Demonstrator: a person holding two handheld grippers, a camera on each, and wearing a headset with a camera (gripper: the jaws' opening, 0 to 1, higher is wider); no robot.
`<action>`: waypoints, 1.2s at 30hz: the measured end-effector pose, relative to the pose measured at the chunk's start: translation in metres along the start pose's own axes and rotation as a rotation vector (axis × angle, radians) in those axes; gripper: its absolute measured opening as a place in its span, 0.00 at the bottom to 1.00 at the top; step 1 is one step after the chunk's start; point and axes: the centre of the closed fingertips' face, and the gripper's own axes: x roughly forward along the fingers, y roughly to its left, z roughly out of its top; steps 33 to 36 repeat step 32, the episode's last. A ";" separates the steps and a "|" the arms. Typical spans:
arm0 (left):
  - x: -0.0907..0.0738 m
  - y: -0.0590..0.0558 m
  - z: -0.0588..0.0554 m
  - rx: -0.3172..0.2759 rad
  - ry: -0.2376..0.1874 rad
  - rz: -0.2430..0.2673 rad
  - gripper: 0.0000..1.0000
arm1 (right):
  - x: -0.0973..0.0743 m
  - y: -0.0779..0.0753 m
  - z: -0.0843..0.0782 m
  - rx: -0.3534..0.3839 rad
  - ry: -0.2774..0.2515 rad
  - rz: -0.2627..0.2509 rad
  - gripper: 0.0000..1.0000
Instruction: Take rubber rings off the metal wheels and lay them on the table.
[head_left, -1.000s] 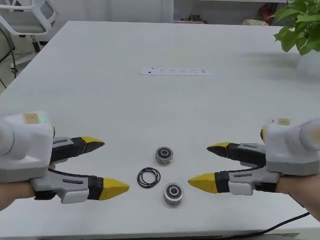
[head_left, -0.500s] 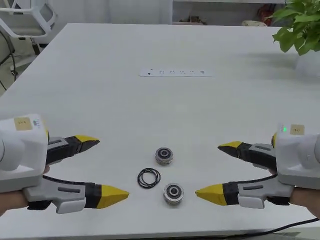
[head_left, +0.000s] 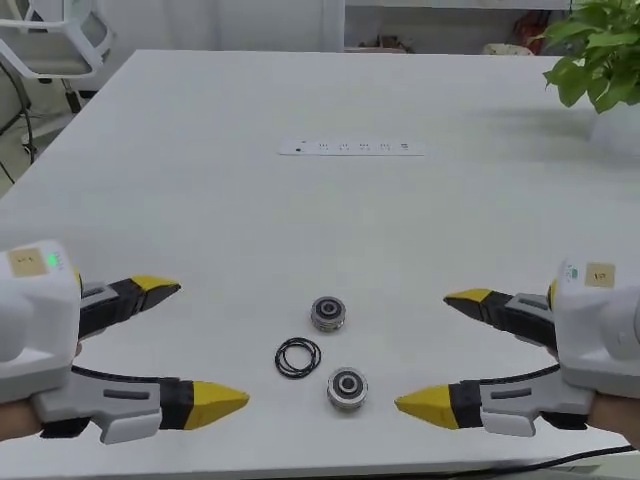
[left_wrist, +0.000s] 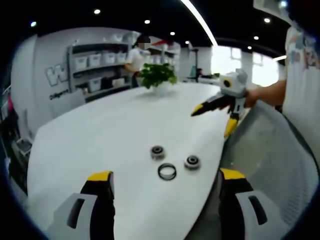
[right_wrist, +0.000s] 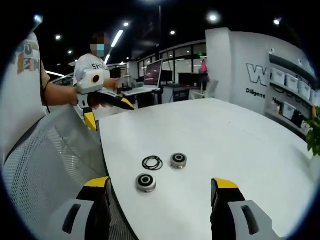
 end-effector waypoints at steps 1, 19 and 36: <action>0.000 0.000 -0.001 0.002 0.005 0.001 0.87 | 0.000 0.000 0.000 0.000 0.001 0.000 0.81; -0.005 0.001 -0.003 0.002 0.013 0.014 0.88 | -0.003 0.002 -0.002 -0.026 0.014 -0.010 0.82; -0.005 0.002 -0.004 -0.004 0.013 0.015 0.88 | -0.003 0.001 -0.003 -0.031 0.017 -0.014 0.81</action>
